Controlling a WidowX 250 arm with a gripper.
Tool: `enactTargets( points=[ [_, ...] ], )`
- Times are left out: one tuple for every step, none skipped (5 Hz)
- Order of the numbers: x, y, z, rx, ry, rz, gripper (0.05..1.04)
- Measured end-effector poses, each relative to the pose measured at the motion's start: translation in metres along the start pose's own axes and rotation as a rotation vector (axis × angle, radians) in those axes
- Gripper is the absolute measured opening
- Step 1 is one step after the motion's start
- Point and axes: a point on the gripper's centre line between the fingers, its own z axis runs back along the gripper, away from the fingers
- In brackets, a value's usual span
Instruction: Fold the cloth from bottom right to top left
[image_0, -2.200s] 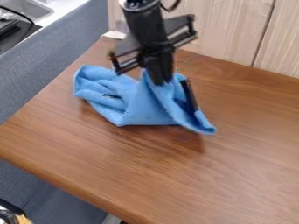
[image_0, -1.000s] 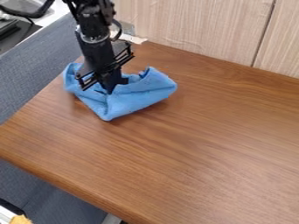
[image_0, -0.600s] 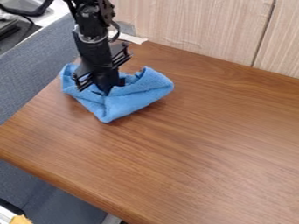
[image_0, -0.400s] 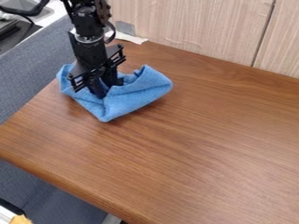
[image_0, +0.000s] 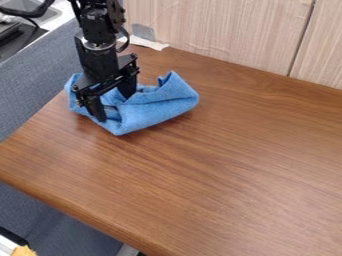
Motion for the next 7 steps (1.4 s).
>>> enactTargets(
  points=[
    [-0.001, 0.002, 0.007, 0.013, 0.006, -0.001, 1.004],
    [0.0, -0.001, 0.028, 0.001, 0.011, -0.009, 0.999],
    [0.001, -0.004, 0.067, -0.066, -0.007, -0.002, 0.999],
    [0.0, -0.002, 0.098, -0.123, -0.039, 0.021, 0.999],
    [-0.001, 0.002, 0.12, -0.177, -0.061, 0.042, 0.999],
    [-0.003, 0.004, 0.124, -0.179, -0.061, 0.047, 0.999],
    [-0.003, 0.004, 0.124, -0.179, -0.061, 0.047, 0.999]
  ],
)
